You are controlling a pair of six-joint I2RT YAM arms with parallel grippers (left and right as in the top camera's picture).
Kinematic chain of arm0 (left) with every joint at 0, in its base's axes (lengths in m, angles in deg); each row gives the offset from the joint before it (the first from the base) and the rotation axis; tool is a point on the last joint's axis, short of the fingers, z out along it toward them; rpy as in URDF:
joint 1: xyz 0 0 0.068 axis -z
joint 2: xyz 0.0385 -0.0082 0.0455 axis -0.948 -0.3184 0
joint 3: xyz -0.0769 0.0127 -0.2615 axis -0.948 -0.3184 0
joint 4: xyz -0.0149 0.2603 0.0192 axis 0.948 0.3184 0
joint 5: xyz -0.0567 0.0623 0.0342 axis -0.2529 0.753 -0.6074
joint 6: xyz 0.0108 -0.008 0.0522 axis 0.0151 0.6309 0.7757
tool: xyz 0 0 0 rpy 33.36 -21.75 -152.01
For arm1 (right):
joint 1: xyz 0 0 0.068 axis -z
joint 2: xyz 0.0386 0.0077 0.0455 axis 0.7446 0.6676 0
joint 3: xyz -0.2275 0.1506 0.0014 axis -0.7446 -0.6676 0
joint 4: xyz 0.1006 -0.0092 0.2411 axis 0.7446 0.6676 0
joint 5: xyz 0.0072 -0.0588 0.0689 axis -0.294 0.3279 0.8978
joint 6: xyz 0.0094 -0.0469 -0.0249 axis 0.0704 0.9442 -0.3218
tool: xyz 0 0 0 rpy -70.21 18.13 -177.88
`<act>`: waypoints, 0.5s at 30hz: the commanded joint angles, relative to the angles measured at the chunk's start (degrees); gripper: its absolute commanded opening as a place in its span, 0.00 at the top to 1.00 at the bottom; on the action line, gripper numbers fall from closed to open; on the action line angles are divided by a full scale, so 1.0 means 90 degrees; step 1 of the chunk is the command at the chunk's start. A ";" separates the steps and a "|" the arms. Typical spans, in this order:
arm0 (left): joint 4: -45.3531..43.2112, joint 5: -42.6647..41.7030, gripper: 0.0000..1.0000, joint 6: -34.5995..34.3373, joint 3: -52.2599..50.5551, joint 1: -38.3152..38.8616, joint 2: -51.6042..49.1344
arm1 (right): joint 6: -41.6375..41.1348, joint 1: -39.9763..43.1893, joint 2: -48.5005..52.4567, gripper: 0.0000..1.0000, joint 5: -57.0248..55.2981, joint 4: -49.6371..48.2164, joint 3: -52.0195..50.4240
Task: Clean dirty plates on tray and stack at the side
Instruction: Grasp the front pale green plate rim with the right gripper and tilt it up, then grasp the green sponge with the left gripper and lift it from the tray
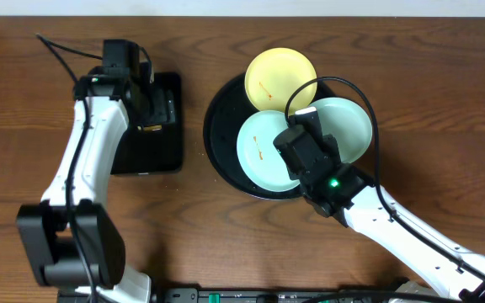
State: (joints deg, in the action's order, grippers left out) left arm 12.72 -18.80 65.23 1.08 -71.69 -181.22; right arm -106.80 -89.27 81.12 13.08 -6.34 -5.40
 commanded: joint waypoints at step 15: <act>-0.1508 0.1168 0.19 -0.0049 -0.0041 -0.0182 -0.2140 | 0.0044 0.0029 -0.0007 0.99 0.0053 0.0029 0.0056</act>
State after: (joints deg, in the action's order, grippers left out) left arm 0.04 -9.84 65.25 1.08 -72.54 -198.79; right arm -106.67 -89.27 81.12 13.93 -5.92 -5.40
